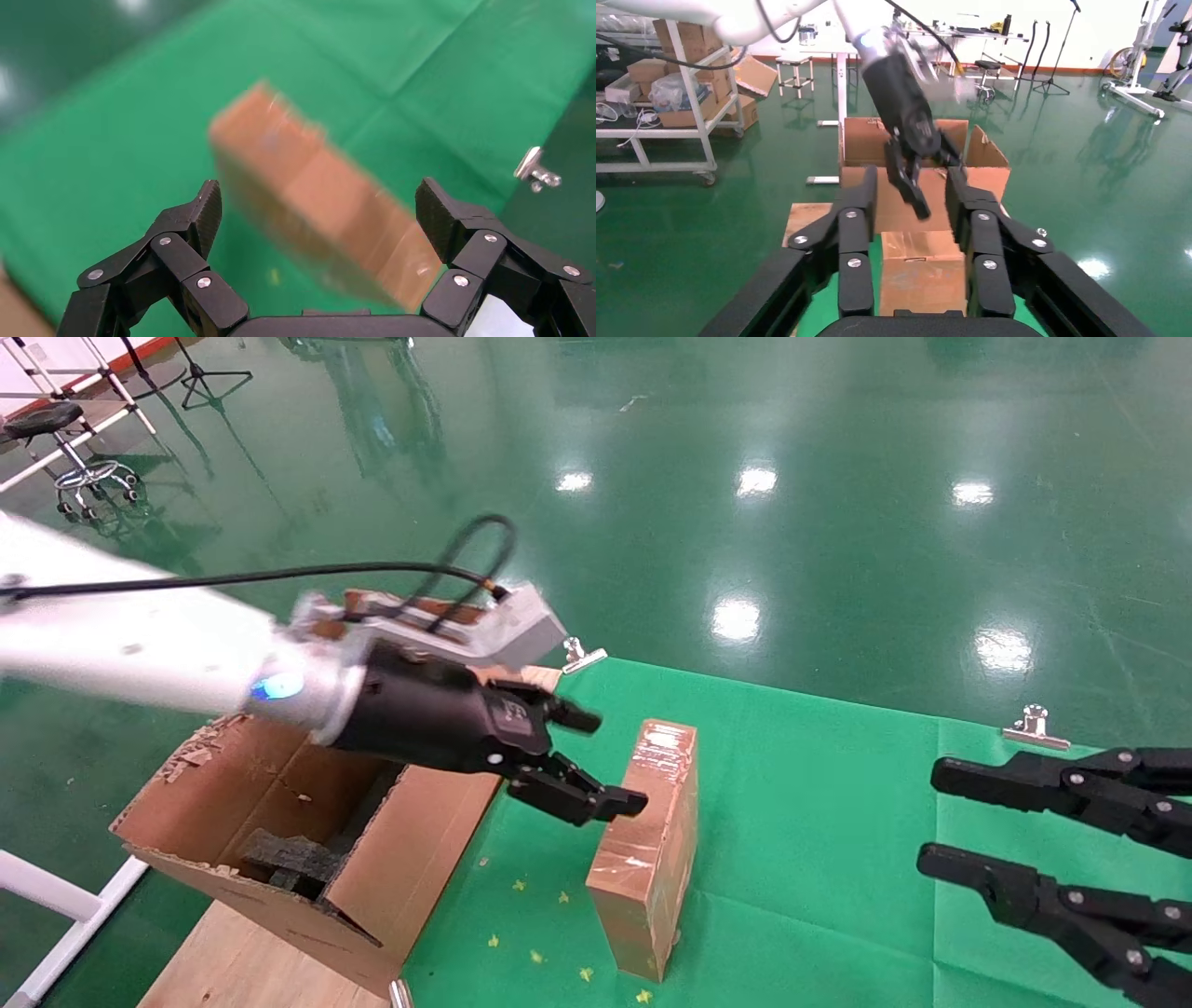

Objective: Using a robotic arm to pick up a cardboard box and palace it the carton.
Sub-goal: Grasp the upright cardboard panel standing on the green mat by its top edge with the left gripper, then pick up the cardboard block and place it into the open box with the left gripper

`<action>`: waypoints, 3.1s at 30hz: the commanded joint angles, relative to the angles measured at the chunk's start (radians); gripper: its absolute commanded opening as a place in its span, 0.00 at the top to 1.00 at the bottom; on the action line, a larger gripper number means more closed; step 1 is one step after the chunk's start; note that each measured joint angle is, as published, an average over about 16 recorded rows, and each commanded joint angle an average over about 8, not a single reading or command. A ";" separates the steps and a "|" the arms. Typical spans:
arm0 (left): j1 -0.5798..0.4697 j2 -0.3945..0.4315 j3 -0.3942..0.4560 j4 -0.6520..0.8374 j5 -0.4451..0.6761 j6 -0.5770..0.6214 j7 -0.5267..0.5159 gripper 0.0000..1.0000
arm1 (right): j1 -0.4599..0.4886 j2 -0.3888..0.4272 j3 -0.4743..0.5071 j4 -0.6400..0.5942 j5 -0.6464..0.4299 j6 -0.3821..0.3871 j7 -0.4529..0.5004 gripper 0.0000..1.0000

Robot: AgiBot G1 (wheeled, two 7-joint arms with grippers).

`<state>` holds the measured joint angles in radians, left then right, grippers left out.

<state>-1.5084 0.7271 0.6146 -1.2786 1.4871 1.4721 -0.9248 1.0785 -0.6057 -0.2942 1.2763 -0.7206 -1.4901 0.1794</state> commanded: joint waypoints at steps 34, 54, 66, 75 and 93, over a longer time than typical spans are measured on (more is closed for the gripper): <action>-0.353 0.434 0.465 0.365 0.210 0.099 -0.375 0.00 | 0.000 0.001 -0.002 0.000 0.001 0.001 -0.001 1.00; -0.365 0.448 0.489 0.386 0.217 0.090 -0.357 1.00 | 0.000 0.001 -0.002 0.000 0.002 0.001 -0.001 0.00; -0.362 0.445 0.484 0.381 0.214 0.093 -0.359 1.00 | 0.000 0.001 -0.002 0.000 0.002 0.001 -0.001 0.00; -0.362 0.443 0.483 0.380 0.214 0.093 -0.359 1.00 | 0.000 0.001 -0.002 0.000 0.002 0.001 -0.001 0.00; -0.523 0.210 0.408 0.308 0.250 0.028 -0.353 1.00 | 0.001 0.001 -0.002 -0.001 0.002 0.001 -0.001 0.00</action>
<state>-2.0330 0.9412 1.0268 -0.9639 1.7465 1.4999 -1.2672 1.0790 -0.6047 -0.2967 1.2754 -0.7187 -1.4890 0.1780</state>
